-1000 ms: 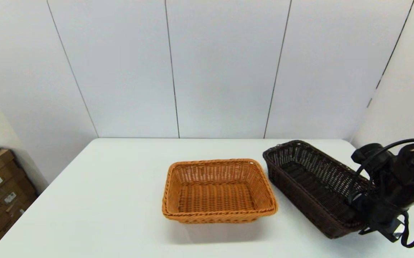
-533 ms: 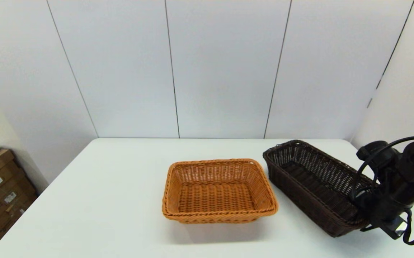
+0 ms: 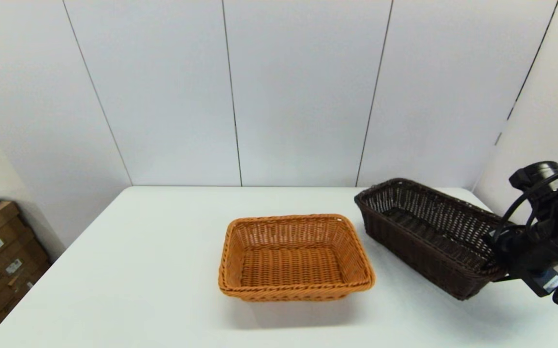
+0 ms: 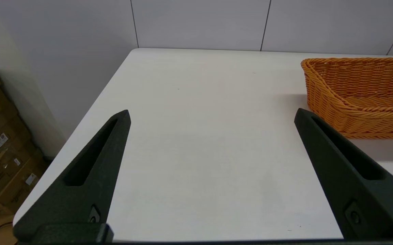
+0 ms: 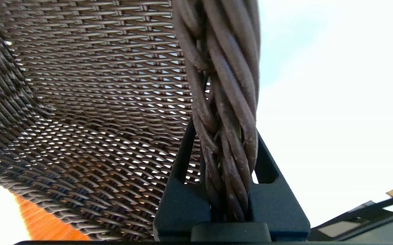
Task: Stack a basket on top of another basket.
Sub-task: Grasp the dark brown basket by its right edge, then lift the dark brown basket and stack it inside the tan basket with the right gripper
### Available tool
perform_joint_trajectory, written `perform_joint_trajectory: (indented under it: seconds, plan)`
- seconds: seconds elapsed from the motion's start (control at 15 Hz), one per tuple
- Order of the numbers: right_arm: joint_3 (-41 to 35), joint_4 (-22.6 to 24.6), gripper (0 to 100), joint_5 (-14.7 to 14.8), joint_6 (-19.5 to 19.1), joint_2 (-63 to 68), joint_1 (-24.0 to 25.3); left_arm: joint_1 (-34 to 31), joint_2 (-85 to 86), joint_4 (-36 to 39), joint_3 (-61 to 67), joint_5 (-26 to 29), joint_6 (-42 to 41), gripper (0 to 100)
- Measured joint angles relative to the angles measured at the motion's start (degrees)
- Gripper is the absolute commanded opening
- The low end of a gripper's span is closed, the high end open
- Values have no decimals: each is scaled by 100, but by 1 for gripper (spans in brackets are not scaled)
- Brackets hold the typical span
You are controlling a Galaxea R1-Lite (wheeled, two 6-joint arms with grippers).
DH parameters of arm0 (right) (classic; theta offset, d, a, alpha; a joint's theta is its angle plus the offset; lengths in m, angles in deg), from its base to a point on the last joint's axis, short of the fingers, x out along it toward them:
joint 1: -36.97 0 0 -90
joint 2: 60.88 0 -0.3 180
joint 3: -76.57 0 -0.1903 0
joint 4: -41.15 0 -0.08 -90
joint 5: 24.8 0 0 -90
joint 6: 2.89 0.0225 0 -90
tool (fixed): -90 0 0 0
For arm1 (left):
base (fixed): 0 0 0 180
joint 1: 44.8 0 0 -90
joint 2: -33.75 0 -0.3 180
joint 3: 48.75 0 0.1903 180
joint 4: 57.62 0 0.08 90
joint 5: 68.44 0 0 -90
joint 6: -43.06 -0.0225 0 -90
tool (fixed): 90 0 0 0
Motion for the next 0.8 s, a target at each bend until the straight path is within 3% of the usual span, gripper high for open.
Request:
perform_joint_trajectory:
  seconds: [0.53,0.8]
  plan:
    - [1022,-886,0,-749,-35,-846,-146,0,0,0,2,2,5,100]
    - [1659,-1460,0,-1173,-350,-1157,85,0,0,0,2,2,5,100]
